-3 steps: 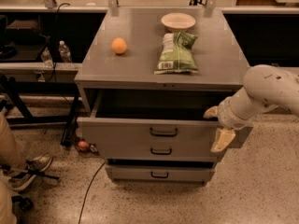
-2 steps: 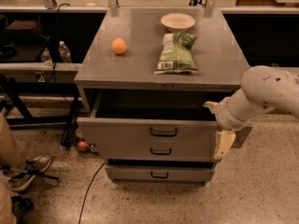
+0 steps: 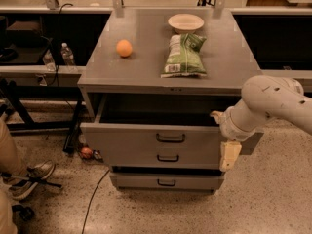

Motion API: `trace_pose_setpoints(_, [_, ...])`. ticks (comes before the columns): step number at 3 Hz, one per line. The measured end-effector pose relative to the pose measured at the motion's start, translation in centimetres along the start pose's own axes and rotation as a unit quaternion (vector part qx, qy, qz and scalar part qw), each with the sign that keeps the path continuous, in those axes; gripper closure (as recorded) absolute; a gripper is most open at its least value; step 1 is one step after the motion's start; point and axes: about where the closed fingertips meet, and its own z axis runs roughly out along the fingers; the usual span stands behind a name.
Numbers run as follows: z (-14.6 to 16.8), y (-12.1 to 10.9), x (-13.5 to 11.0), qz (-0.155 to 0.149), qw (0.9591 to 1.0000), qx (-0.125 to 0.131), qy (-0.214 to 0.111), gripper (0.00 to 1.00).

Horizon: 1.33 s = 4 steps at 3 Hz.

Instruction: Open top drawer

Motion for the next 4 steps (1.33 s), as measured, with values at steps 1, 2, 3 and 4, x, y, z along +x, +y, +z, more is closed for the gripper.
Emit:
trace_pose_setpoints(1, [0.9, 0.0, 0.7, 0.010, 0.9999, -0.008, 0.006, 0.17])
trace_pose_setpoints(2, [1.0, 1.0, 1.6, 0.027, 0.9995, -0.010, 0.010, 0.48])
trace_pose_setpoints(3, [0.3, 2.7, 2.2, 0.040, 0.9990, -0.011, 0.017, 0.72])
trace_pose_setpoints(4, [0.3, 2.7, 2.2, 0.040, 0.9990, -0.011, 0.017, 0.96])
